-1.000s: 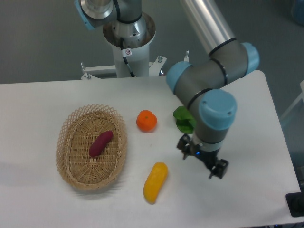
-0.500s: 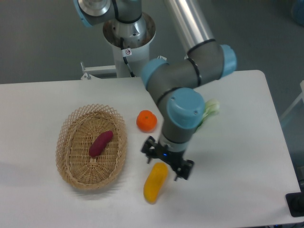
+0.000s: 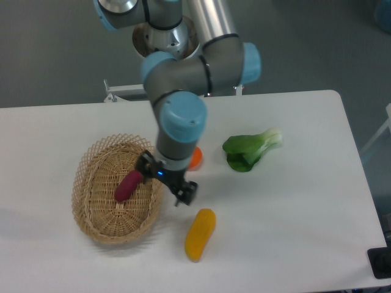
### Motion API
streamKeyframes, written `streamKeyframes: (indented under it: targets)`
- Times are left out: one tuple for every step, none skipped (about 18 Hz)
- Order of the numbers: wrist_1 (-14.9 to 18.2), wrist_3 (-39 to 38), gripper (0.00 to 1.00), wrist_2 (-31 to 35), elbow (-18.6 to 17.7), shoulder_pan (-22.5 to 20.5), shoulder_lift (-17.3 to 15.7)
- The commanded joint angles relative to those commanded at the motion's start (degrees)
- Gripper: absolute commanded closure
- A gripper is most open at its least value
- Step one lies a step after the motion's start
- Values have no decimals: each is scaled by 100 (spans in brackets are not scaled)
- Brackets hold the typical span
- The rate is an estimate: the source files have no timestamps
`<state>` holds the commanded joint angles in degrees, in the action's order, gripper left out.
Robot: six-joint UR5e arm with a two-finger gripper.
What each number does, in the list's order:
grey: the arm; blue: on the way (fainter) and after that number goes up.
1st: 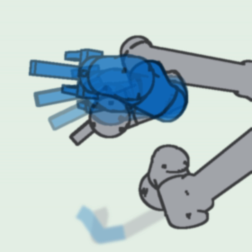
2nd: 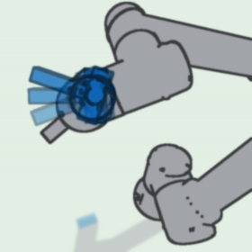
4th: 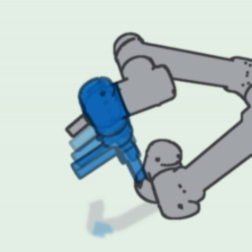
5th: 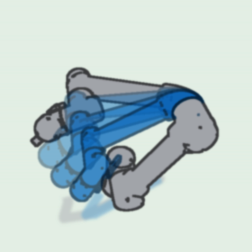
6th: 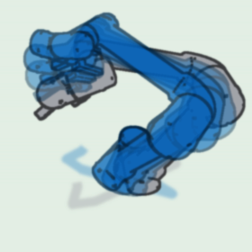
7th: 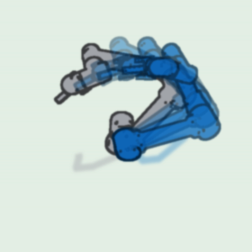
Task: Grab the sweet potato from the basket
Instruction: 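Move the gripper over the wicker basket above the purple sweet potato, then lower the gripper onto the purple sweet potato and close it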
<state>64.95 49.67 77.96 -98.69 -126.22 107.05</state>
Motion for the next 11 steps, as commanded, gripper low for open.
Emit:
streamKeyframes:
  targets:
    - [-17,-202,0,0,-36,62,0]
    - [-87,-369,0,9,-62,132,35]
    - [-227,-501,0,9,-88,159,78]
    - [-403,-581,0,9,-176,176,105]
    - [-631,-642,0,9,-316,203,105]
    - [-877,-704,0,9,-456,281,114]
    - [-1088,-774,0,17,-597,326,131]
    - [-1229,-818,0,17,-720,335,132]
    - [-1309,-854,0,26,-791,335,149]
    - [-1310,-863,0,26,-792,335,167]
    - [-1310,-871,0,26,-800,335,176]
